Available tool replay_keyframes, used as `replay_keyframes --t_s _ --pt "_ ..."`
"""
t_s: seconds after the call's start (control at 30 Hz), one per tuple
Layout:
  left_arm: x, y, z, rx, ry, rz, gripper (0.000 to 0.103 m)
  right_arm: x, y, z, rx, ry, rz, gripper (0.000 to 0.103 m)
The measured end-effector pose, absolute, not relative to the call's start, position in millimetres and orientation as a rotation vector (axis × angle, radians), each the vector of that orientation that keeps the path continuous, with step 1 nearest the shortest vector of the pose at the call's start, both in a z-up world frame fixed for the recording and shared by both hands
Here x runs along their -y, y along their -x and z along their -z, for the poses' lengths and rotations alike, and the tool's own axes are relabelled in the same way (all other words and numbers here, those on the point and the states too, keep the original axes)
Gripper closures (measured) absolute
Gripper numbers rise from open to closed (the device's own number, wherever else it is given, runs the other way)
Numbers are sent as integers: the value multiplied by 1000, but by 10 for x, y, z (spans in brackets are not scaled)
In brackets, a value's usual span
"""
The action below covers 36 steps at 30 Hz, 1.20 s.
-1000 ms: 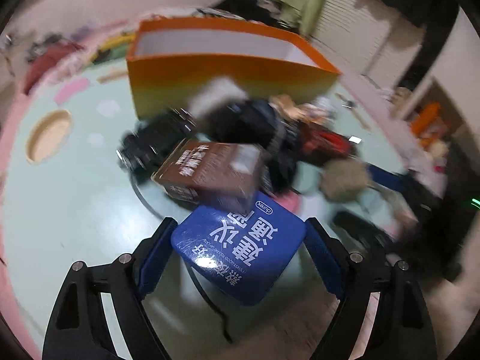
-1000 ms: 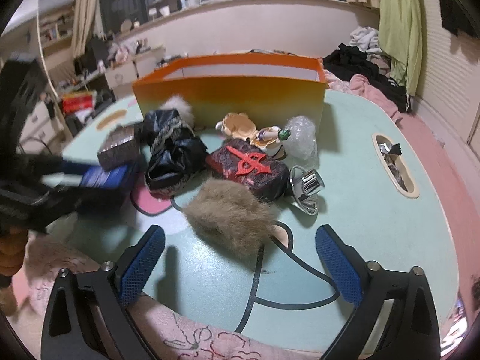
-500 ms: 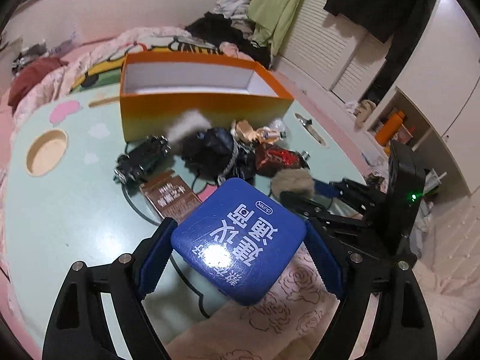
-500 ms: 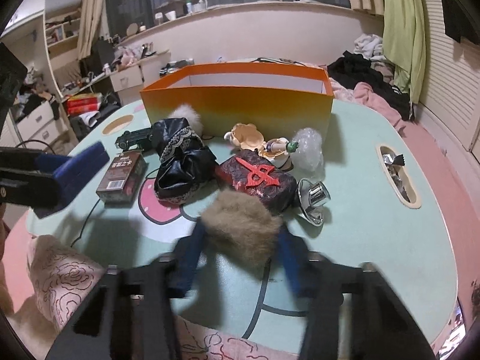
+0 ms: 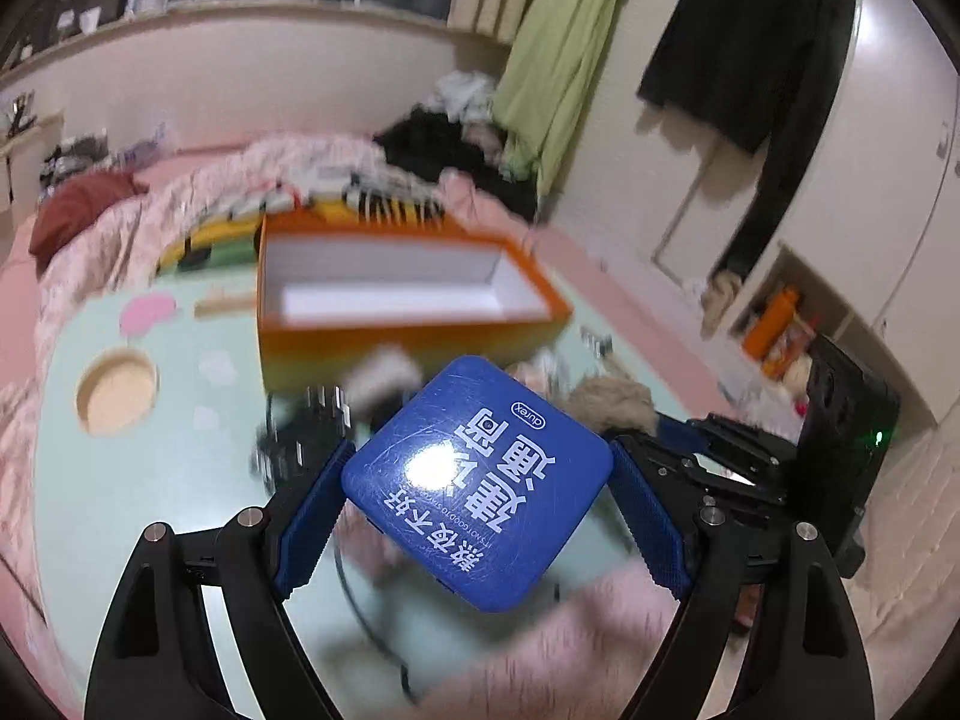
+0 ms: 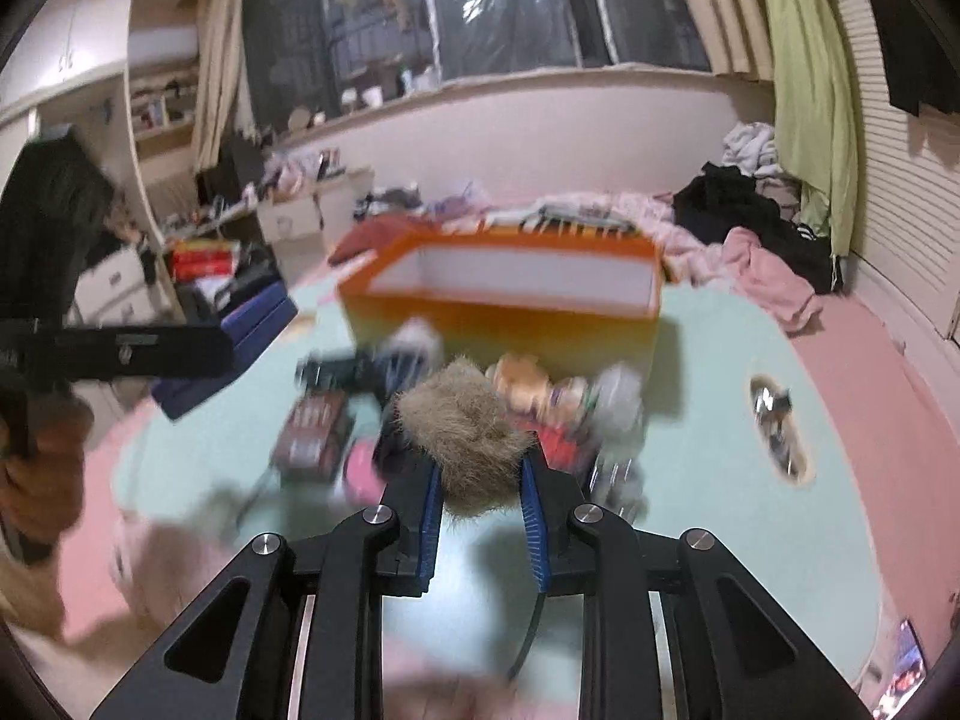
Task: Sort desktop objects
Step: 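Carry the blue tin into the box with left while right drops the brown ball, then withdraw both open grippers from the orange box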
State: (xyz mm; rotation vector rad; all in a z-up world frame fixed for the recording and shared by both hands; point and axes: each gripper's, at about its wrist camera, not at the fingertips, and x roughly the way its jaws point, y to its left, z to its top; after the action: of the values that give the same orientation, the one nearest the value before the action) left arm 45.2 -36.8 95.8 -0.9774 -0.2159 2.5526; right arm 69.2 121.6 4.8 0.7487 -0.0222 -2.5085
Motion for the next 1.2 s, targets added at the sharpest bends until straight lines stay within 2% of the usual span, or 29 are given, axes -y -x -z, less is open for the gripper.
replay_keyframes --t_s 0.07,0.17,0.23,0.3,0.43,0.47,0.5,0.6,0.77,0.93,1.03,1.07,1.1,1.17,1.2 --pt "343 -247 -1059 225 940 -2587 18 -1219 -458 -168 74 -764 2490 80" --pt "280 193 -1148 216 920 -2694 18 -1053 -94 -319 34 -744 2539 80" --pt "295 454 -1122 196 950 -2769 18 -935 198 -325 -4 -759 2585 76" --pt "374 725 -1024 207 1035 -2793 18 -860 531 -237 -12 -851 2588 67" --pt "520 978 -803 211 1146 -2774 18 -921 816 -77 118 -966 2551 63" --pt "526 980 -757 187 1154 -2780 17 -933 805 -82 113 -952 2566 56" --pt "515 965 -720 126 1154 -2815 17 -935 793 -69 105 -951 2578 55" --pt "536 932 -541 127 1245 -2777 17 -910 762 -41 87 -932 2587 55" --pt "746 789 -434 292 1257 -2744 14 -859 689 -18 52 -916 2590 55" --pt "737 665 -452 209 1240 -2810 14 -814 683 -26 22 -914 2571 54" --pt "732 463 -639 170 1071 -2898 14 -867 571 -73 73 -870 2561 54" --pt "708 373 -721 171 1017 -2900 14 -898 493 -108 92 -838 2564 50" --pt "678 253 -802 158 968 -2897 14 -927 361 -158 100 -801 2570 36" --pt "585 39 -915 98 928 -2884 14 -941 154 -219 82 -776 2581 25" --pt "520 -84 -944 56 923 -2872 14 -945 14 -232 60 -767 2587 25"
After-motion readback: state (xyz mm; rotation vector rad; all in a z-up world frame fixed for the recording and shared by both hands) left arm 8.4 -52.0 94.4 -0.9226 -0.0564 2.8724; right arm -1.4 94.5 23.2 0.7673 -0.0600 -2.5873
